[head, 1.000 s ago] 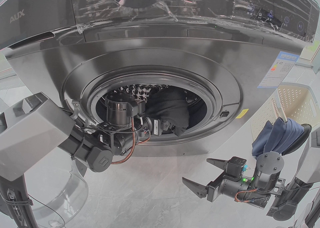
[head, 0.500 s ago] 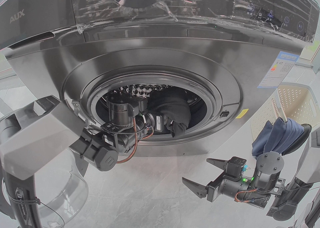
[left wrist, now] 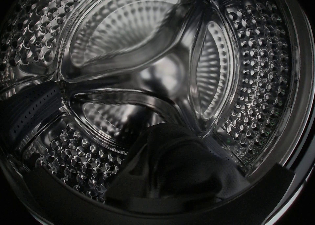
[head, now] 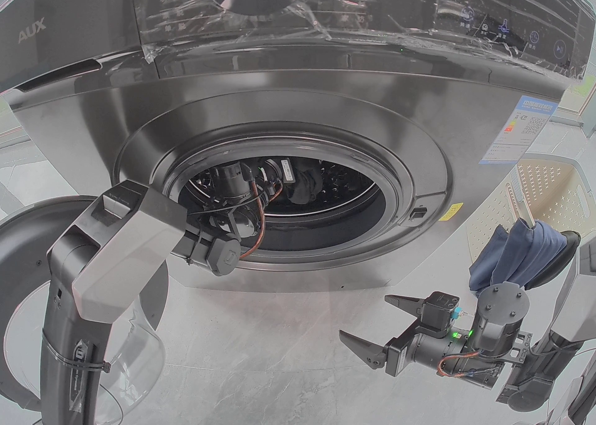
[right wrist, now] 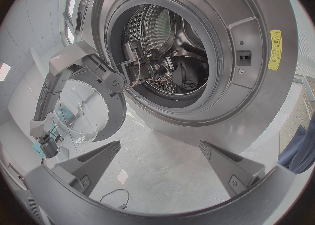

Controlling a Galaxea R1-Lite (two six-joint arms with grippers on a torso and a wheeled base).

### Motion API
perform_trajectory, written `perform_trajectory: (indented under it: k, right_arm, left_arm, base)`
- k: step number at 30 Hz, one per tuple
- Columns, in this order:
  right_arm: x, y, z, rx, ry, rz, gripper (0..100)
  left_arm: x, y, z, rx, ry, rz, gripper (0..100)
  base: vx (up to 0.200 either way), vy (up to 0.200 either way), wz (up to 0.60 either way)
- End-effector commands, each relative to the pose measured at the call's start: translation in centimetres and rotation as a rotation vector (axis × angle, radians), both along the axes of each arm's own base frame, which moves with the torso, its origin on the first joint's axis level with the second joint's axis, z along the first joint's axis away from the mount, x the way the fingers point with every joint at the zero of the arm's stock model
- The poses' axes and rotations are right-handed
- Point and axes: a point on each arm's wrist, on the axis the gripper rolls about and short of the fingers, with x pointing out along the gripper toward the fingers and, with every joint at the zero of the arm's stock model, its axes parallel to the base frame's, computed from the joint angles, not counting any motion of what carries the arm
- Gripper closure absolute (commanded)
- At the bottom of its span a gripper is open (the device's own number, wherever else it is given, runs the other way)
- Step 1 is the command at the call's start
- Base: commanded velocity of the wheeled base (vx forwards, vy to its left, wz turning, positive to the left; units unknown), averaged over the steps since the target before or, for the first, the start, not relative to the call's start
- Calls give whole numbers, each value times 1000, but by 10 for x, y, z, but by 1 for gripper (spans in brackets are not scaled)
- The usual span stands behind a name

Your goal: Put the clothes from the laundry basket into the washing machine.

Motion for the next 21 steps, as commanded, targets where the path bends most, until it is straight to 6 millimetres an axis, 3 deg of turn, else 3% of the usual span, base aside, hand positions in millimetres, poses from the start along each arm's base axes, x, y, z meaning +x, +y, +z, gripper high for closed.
perform_trajectory:
  k: [1, 3, 6, 11, 21]
  right_arm:
    - [0, 0, 0, -1, 1, -1, 0]
    - [0, 0, 0, -1, 1, 1, 0]
    - [0, 0, -1, -2, 2, -1, 0]
    - [0, 0, -1, -2, 2, -2, 0]
    - [0, 0, -1, -3, 3, -1, 0]
  left_arm:
    - [7, -1, -13, 4, 10, 7, 0]
    - [7, -2, -9, -10, 0, 5, 0]
    - [1, -4, -19, 2, 45, -4, 0]
    - [-28, -7, -36, 63, 146, -49, 0]
    - [-69, -6, -26, 133, 207, -130, 0]
  base:
    - [0, 0, 0]
    - [0, 0, 0]
    - [0, 0, 0]
    - [0, 0, 0]
    - [0, 0, 0]
